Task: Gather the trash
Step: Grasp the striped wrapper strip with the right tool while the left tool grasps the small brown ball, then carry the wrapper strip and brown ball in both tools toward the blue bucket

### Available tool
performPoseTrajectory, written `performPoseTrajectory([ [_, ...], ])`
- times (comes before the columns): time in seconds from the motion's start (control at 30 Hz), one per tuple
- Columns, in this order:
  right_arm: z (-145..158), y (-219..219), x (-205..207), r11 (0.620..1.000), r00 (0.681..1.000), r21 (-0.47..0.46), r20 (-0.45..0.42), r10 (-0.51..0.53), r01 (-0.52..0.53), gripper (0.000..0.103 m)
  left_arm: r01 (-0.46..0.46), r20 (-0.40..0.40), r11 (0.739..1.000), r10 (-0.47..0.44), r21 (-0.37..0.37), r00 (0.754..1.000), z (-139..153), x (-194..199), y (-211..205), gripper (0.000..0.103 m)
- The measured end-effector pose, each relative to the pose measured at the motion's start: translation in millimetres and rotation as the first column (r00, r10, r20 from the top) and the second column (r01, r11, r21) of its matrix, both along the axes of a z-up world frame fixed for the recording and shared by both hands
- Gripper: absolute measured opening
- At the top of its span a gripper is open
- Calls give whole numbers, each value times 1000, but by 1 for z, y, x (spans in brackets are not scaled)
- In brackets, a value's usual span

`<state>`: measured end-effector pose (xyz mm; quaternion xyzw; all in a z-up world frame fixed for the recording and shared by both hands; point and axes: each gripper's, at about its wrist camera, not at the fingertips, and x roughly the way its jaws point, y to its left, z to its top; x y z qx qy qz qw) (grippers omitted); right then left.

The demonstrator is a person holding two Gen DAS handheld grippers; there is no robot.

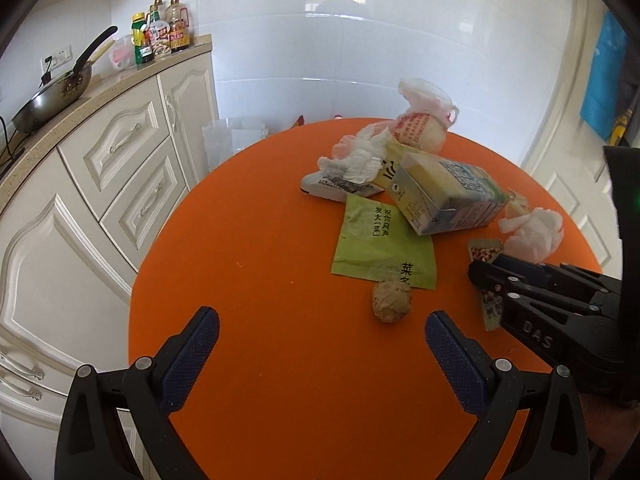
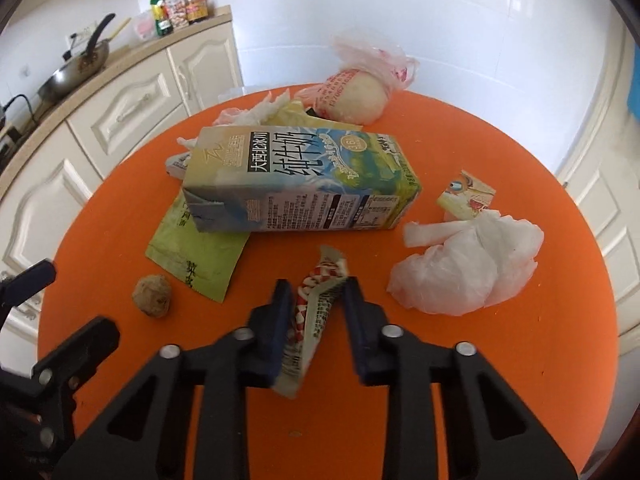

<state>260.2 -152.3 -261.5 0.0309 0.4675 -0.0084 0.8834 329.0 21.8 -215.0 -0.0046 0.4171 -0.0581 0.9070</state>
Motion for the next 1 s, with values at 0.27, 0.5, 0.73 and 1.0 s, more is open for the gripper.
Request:
performPoseTrajectory([
  [0.27,9,-30,-25,994,1000,112,22,-19,17,21,62,-46,998,-62,9,997,-22,13,-21,83],
  [0.5,19,-44,-40,988,998,151,41,-38,31,21,63,-42,998,-61,32,997,-31,25,-24,42],
  [0.73,25,-54,-53,982,998,189,59,-37,25,21,82,-51,996,-84,-39,995,-28,19,-25,20],
  [1.0,45,-91,-84,971,989,230,115,-97,69,21,142,8,988,-142,-57,990,6,-7,-56,20],
])
